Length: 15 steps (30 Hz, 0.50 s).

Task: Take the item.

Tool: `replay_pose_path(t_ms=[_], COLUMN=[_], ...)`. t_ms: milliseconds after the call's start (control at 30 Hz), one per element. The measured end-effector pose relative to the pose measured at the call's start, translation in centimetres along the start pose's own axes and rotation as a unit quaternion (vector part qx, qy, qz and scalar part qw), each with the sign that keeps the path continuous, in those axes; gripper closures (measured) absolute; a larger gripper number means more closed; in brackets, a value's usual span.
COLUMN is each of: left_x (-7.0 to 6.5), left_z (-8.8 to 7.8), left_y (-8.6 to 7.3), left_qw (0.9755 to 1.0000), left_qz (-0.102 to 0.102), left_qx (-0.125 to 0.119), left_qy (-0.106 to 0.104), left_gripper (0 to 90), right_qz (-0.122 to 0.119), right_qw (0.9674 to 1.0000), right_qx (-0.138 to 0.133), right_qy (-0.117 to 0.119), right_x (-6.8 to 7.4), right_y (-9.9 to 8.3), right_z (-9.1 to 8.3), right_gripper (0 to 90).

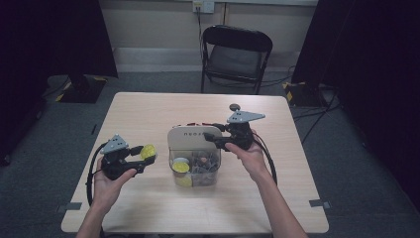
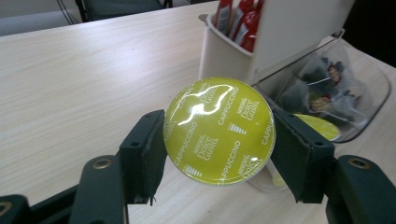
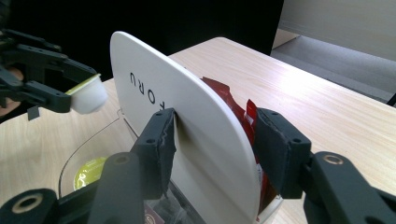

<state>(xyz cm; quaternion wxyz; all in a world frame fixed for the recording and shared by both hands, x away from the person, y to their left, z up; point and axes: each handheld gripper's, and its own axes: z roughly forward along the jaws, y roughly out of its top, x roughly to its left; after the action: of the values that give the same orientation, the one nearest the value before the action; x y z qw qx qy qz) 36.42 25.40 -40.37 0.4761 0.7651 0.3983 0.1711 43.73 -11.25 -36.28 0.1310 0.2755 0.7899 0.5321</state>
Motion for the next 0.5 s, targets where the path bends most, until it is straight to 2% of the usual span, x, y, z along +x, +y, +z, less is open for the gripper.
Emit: replay_pose_path(t_ms=[200, 267, 400, 500], left_x=[1.5, 2.4, 3.0, 3.1], left_z=[1.1, 1.9, 2.7, 3.2], left_y=[-1.3, -1.9, -2.2, -2.3], left_qw=[0.9996, 0.9987, 0.9977, 0.9974], left_qz=[-0.005, -0.017, -0.027, -0.026], left_qx=[0.024, 0.039, 0.053, 0.057], left_qy=[0.016, 0.027, 0.032, 0.036], left_gripper=[38.0, 38.0, 38.0, 38.0], right_qz=[0.000, 0.000, 0.000, 0.002], right_qw=[1.0000, 1.0000, 1.0000, 1.0000], right_qx=[0.000, -0.001, 0.000, 0.000], right_qy=[0.000, 0.001, 0.001, 0.002], right_x=[0.0, 0.0, -0.1, -0.1], right_y=[-0.1, -0.1, -0.1, -0.1], right_z=[0.0, 0.0, 0.0, 0.0], right_gripper=[49.1, 49.1, 49.1, 49.0])
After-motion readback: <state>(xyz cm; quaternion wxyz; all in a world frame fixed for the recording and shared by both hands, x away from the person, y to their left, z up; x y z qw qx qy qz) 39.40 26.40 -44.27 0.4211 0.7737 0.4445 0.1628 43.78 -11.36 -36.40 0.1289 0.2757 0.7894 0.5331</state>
